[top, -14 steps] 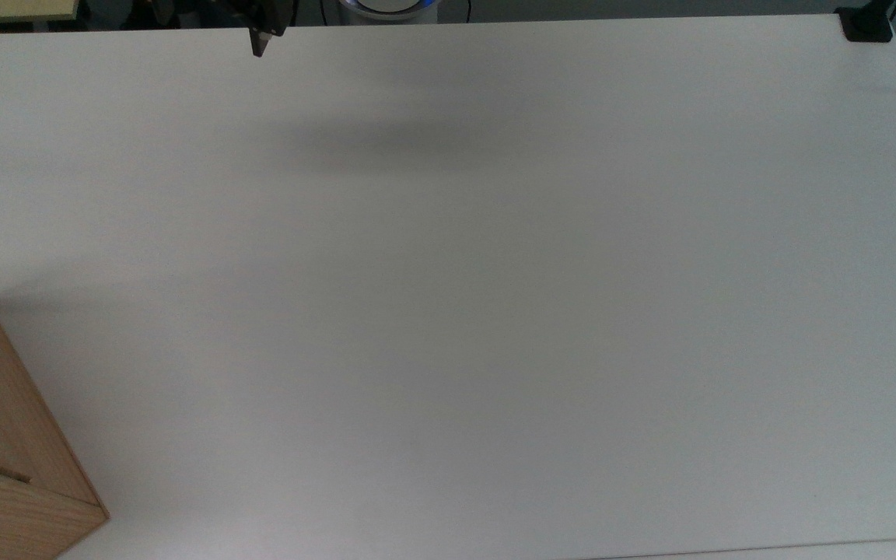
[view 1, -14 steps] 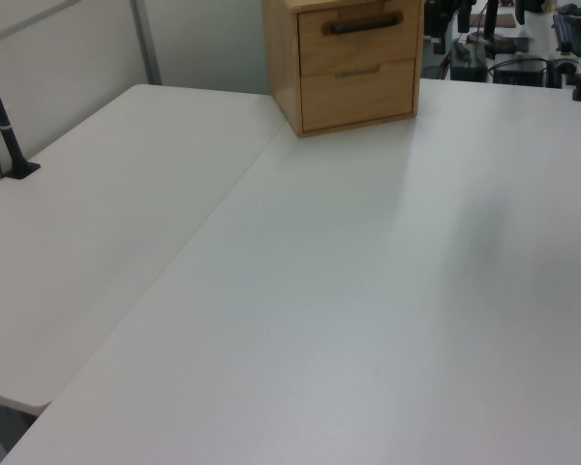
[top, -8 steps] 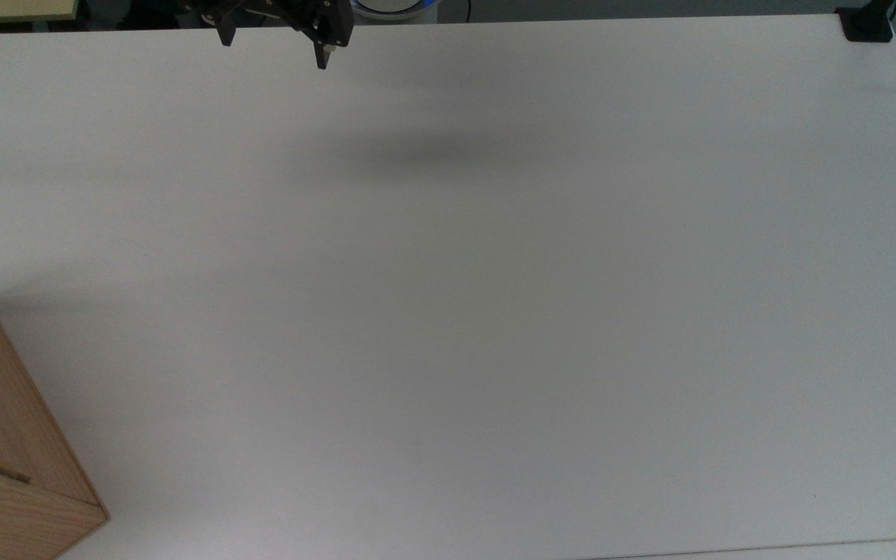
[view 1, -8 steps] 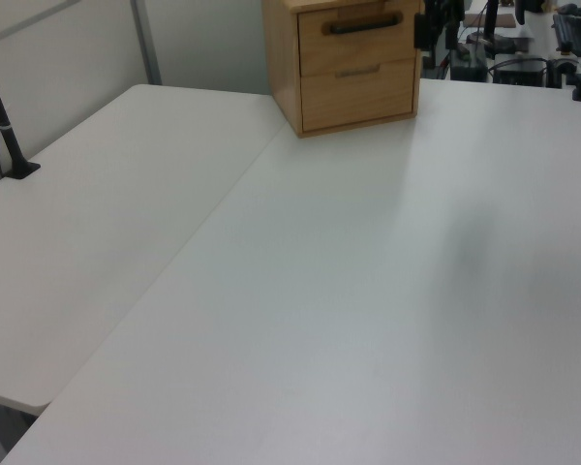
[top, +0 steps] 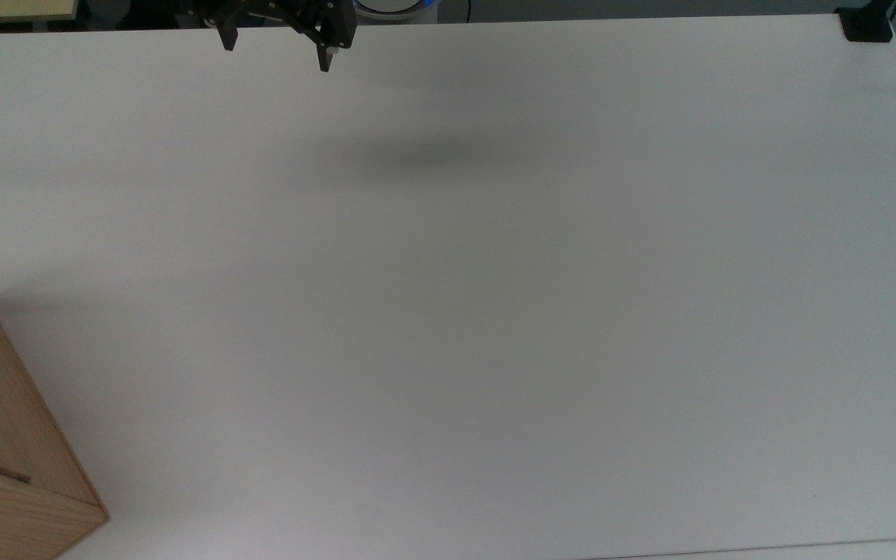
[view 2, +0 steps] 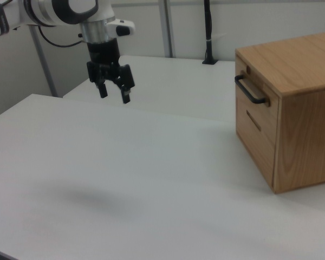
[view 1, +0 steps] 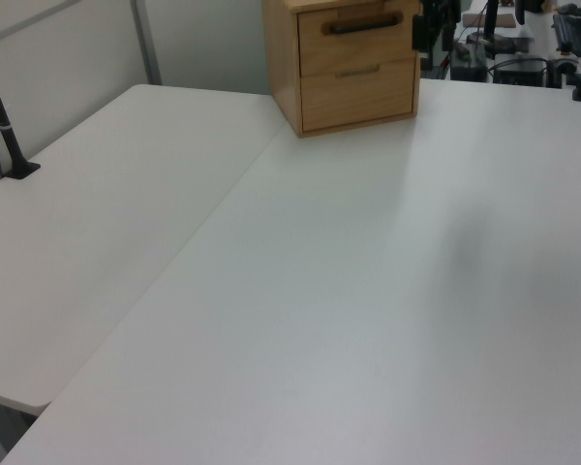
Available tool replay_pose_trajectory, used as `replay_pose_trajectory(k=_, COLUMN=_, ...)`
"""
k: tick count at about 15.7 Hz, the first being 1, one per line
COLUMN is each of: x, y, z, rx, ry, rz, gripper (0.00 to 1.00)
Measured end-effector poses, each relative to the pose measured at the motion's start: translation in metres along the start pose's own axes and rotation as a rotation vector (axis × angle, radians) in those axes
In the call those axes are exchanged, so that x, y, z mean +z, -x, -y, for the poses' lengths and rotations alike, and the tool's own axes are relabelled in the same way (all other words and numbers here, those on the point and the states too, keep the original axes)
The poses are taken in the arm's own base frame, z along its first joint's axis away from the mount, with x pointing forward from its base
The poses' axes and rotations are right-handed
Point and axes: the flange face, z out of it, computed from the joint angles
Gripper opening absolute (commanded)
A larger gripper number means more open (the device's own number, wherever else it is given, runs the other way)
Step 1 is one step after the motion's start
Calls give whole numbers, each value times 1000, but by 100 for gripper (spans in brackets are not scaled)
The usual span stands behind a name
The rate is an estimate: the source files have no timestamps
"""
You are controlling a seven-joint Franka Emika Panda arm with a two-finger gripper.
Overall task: Open the drawer by sliding it
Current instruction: 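Move the open gripper toward the wooden cabinet's upper drawer handle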
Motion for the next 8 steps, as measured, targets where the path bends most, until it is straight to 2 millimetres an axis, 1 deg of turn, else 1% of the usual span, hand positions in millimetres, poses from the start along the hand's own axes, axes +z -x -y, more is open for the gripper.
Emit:
replay_pose_trajectory(k=2, x=-5, y=-7, z=-8, rx=-78, ry=-2, rz=-64, gripper=100)
replay_pose_trajectory(k=5, x=-8, y=-14, z=-27, rx=-158, ry=4, rz=-113, gripper=100)
replay_pose_trajectory(k=6, x=-8, y=-17, z=-31, rx=-197, ry=8, rz=-132, gripper=100)
replay_pose_trajectory(k=8, x=-7, y=-24, z=-32, rx=-287, ry=25, rz=-172, gripper=100)
